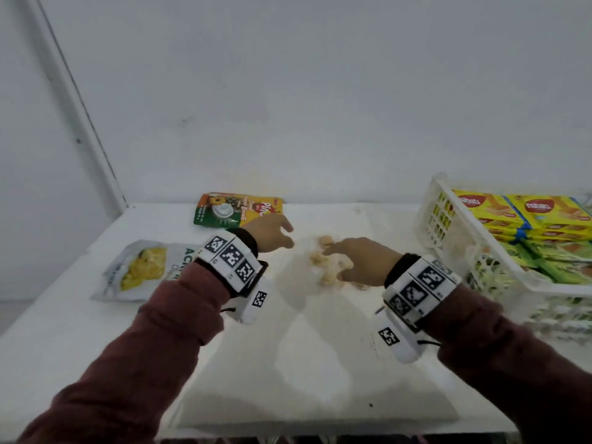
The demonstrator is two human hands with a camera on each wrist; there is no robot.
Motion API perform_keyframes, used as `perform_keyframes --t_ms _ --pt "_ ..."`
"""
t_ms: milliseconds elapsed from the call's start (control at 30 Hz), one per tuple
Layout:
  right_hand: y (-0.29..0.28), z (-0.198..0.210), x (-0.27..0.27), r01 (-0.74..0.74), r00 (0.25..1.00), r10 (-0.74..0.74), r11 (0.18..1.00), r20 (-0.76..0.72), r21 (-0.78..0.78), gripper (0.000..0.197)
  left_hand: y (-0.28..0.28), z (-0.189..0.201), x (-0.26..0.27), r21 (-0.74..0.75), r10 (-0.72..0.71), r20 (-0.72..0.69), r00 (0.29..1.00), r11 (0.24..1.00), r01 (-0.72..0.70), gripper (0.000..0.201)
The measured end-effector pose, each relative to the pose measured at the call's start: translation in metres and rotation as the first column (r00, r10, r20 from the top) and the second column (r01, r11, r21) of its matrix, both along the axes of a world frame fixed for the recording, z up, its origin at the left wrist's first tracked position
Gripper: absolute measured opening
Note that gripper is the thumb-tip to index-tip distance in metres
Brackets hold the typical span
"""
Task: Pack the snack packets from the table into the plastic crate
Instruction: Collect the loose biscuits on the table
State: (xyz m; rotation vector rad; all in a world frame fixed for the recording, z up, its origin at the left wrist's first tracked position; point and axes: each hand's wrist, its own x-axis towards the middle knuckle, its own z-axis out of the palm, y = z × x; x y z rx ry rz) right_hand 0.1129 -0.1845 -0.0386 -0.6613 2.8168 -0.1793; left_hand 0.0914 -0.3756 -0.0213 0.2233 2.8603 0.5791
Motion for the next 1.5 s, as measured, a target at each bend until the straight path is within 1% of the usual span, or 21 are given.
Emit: perform_keyframes --t_ms 67,133,200,333,400,467,567,700,867,1033,1133,1167,1200,1233,1267,1300,1333,1367,1400,1467,1500 --pt "-0.033 -0.008 -0.004 -0.134 0.991 0.135 0.991 0.015 -0.028 0.052 -0.035 -0.004 0.008 -0.14 0.091 0.065 0.994 0.987 -0.081 0.047" --pt "-0.067 -0.016 -0.007 -0.238 0.97 0.24 0.97 0.046 -0.051 0.049 -0.06 -0.01 0.018 -0.321 0.124 0.192 0.974 0.946 -0.057 0.052" --pt "-0.095 -0.024 -0.013 -0.312 0.947 0.314 0.949 0.065 -0.033 0.05 -0.074 -0.019 0.026 -0.415 0.148 0.275 0.95 0.909 -0.022 0.057" --pt "-0.135 -0.038 -0.023 -0.401 0.915 0.386 0.904 0.117 0.147 0.057 -0.093 -0.041 0.034 -0.395 0.196 0.267 0.943 0.915 -0.078 0.071" --pt "-0.145 -0.043 -0.026 -0.412 0.911 0.399 0.892 0.106 0.186 0.051 -0.098 -0.047 0.035 -0.356 0.189 0.273 0.943 0.931 -0.084 0.064" --pt "-0.152 -0.046 -0.029 -0.415 0.91 0.41 0.891 0.066 0.184 0.037 -0.102 -0.047 0.037 -0.332 0.172 0.266 0.949 0.94 -0.077 0.056" --pt "-0.154 -0.046 -0.032 -0.384 0.921 0.389 0.914 -0.016 0.129 0.024 -0.109 -0.043 0.038 -0.298 0.154 0.264 0.952 0.952 -0.071 0.05" --pt "-0.148 -0.033 -0.036 -0.337 0.936 0.326 0.938 -0.131 -0.081 0.017 -0.117 -0.038 0.038 -0.277 0.098 0.273 0.957 0.961 -0.019 0.046" --pt "-0.144 -0.007 -0.037 -0.323 0.931 0.244 0.896 -0.273 -0.303 0.016 -0.124 -0.039 0.035 -0.278 0.075 0.275 0.959 0.961 0.005 0.049" --pt "-0.136 0.017 -0.035 -0.28 0.911 0.091 0.852 -0.402 -0.442 0.016 -0.128 -0.04 0.033 -0.273 0.019 0.298 0.954 0.96 0.066 0.038" --pt "-0.125 0.038 -0.03 -0.226 0.898 -0.034 0.82 -0.439 -0.526 0.013 -0.13 -0.041 0.032 -0.292 -0.014 0.297 0.955 0.951 0.105 0.041" --pt "-0.119 0.043 -0.029 -0.184 0.894 -0.088 0.823 -0.44 -0.537 0.016 -0.132 -0.041 0.03 -0.276 -0.009 0.268 0.963 0.957 0.085 0.04" --pt "-0.113 0.048 -0.028 -0.131 0.895 -0.134 0.833 -0.426 -0.537 0.022 -0.134 -0.04 0.027 -0.237 0.01 0.201 0.98 0.971 0.039 0.038" --pt "-0.108 0.052 -0.027 -0.073 0.903 -0.172 0.841 -0.393 -0.536 0.03 -0.136 -0.038 0.023 -0.169 0.043 0.093 0.995 0.985 -0.027 0.036" --pt "-0.103 0.054 -0.025 -0.015 0.92 -0.203 0.836 -0.334 -0.549 0.039 -0.138 -0.035 0.02 -0.056 0.09 -0.043 0.995 0.994 -0.092 0.035" --pt "-0.098 0.055 -0.022 0.04 0.94 -0.229 0.809 -0.252 -0.587 0.048 -0.135 -0.032 0.018 0.107 0.138 -0.183 0.973 0.987 -0.12 0.034" --pt "-0.095 0.055 -0.018 0.087 0.956 -0.243 0.767 -0.162 -0.636 0.056 -0.129 -0.029 0.019 0.286 0.176 -0.292 0.94 0.954 -0.089 0.032" --pt "-0.094 0.053 -0.015 0.131 0.964 -0.252 0.72 -0.081 -0.682 0.061 -0.119 -0.026 0.021 0.426 0.184 -0.362 0.914 0.904 -0.014 0.03" --pt "-0.093 0.051 -0.011 0.174 0.966 -0.26 0.674 -0.011 -0.718 0.062 -0.106 -0.023 0.023 0.505 0.171 -0.407 0.897 0.861 0.065 0.032" --pt "-0.093 0.044 -0.006 0.249 0.954 -0.288 0.598 0.085 -0.762 0.052 -0.079 -0.023 0.029 0.545 0.17 -0.507 0.845 0.823 0.161 0.047" --pt "-0.093 0.041 -0.005 0.277 0.943 -0.316 0.575 0.103 -0.77 0.043 -0.07 -0.023 0.03 0.528 0.202 -0.586 0.785 0.83 0.18 0.054"
